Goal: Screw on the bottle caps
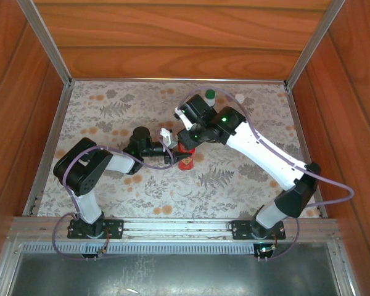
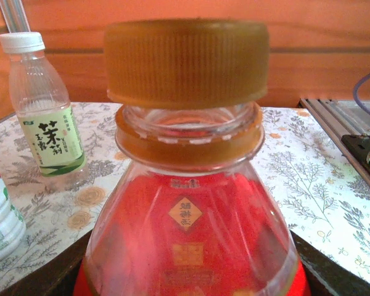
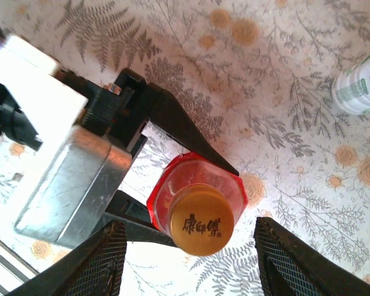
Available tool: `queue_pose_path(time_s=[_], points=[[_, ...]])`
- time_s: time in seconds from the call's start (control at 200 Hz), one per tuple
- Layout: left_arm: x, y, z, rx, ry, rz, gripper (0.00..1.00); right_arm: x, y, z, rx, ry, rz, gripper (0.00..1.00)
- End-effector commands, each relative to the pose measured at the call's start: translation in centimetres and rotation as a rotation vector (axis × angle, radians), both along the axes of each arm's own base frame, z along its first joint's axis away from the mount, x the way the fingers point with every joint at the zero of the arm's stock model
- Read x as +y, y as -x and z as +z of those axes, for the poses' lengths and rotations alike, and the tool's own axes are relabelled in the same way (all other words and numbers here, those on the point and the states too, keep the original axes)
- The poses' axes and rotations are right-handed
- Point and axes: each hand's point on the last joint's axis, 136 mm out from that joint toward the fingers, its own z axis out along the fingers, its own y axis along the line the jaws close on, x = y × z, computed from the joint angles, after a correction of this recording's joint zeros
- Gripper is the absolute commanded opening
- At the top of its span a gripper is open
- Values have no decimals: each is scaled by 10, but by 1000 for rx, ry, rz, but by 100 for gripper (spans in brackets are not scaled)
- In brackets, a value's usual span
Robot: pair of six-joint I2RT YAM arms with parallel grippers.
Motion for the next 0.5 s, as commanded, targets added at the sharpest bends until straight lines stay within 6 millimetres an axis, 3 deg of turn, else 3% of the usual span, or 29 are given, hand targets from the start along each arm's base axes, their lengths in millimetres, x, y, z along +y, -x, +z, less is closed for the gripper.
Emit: queue_pose_path(time_s=[0.0, 0.495], points=[[6, 1, -31, 89, -67, 11, 59, 4, 2, 2, -4, -56, -17, 58], [7, 1, -29, 90, -64, 12, 59, -1, 0, -17, 53, -53, -59, 44]])
